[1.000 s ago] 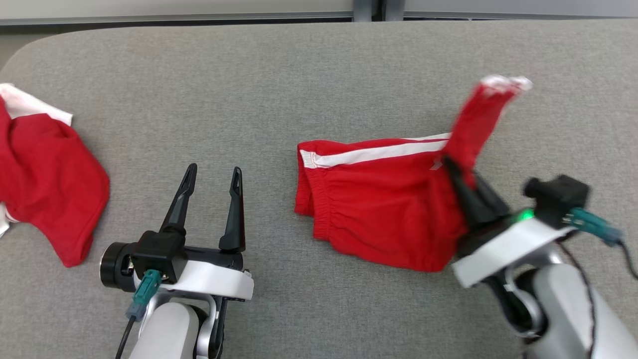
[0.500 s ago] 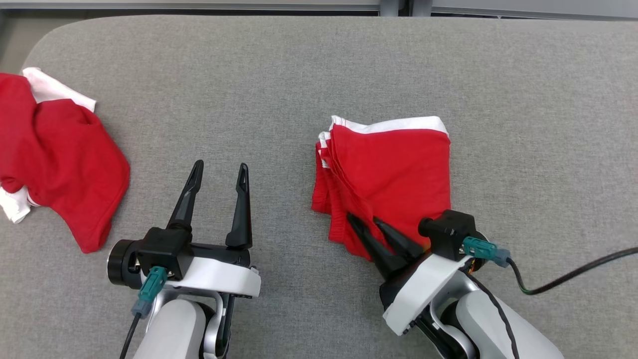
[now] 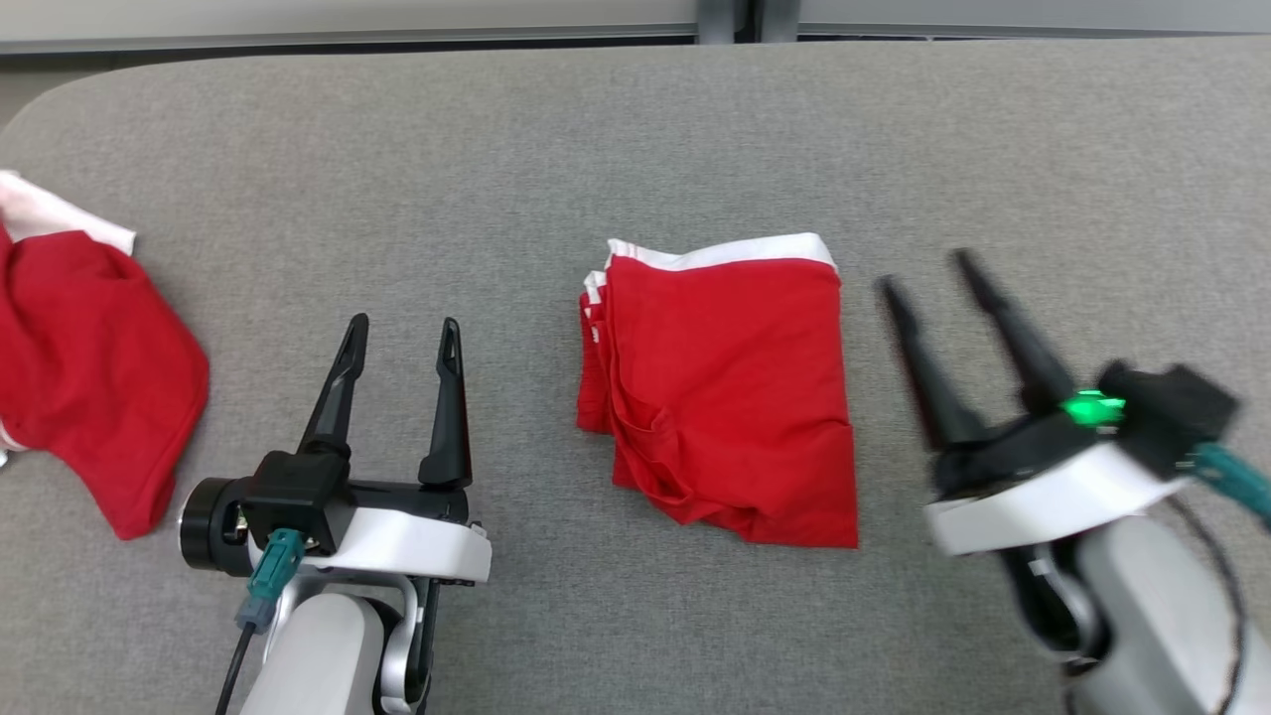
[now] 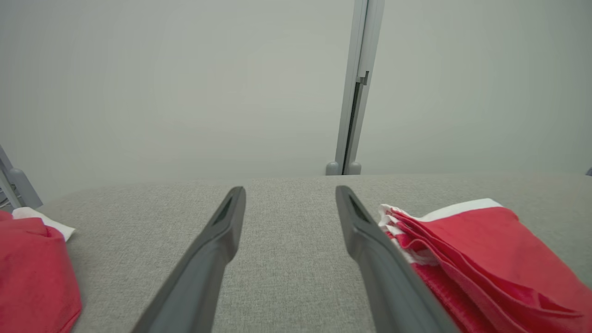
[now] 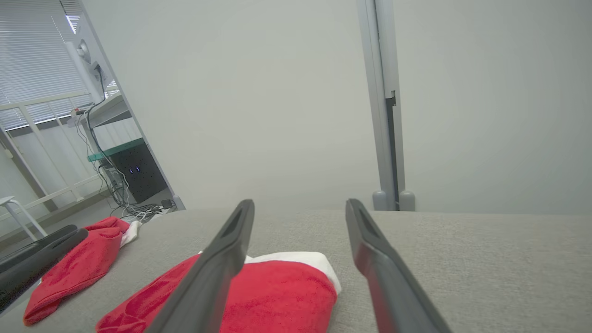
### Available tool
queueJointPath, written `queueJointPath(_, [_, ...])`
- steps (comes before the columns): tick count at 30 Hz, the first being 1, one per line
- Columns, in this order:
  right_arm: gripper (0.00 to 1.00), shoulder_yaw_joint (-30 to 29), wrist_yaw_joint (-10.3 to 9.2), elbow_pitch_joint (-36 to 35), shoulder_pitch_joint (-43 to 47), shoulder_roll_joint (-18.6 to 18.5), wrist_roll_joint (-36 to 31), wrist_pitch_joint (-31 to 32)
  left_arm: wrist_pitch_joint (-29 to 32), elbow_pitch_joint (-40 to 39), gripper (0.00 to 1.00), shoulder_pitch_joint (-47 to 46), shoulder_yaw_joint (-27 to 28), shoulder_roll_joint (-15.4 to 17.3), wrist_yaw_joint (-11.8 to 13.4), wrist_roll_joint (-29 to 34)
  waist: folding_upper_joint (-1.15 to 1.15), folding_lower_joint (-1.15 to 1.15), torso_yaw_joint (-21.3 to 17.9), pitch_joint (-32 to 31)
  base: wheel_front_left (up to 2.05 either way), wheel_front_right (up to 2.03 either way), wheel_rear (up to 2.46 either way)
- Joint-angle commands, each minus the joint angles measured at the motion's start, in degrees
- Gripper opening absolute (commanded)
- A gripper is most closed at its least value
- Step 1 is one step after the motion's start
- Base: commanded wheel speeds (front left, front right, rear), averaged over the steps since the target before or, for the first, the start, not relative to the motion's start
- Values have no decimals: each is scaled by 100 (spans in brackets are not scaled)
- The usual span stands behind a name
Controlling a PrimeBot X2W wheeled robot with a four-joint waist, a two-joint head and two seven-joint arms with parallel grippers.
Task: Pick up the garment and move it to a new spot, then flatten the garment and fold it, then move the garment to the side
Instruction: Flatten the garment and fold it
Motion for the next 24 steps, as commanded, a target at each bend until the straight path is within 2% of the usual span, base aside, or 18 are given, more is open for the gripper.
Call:
queueJointPath(1, [100, -272, 0, 2, 143, -41, -59, -45, -10, -15, 100, 47, 51, 44, -18, 64, 0, 0, -63, -21, 0, 0, 0])
queueJointPath(5, [100, -1210, 0, 7, 506, -112, -331, -51, -9, 2, 100, 82, 127, 106, -33, 119, 0, 0, -171, -58, 0, 0, 0])
queueJointPath(10, [100, -1876, 0, -147, 968, -171, -636, 85, -9, 35, 100, 138, 180, 160, -53, 178, 0, 0, -255, -91, 0, 0, 0])
queueJointPath(15, [100, -2231, 0, -370, 1309, -84, -807, 232, -9, 62, 100, 185, 210, 193, -76, 210, 0, 0, -301, -103, 0, 0, 0])
queueJointPath(24, [100, -2378, 0, -593, 1466, 3, -983, 390, -9, 85, 100, 203, 209, 168, -80, 217, 0, 0, -305, -103, 0, 0, 0])
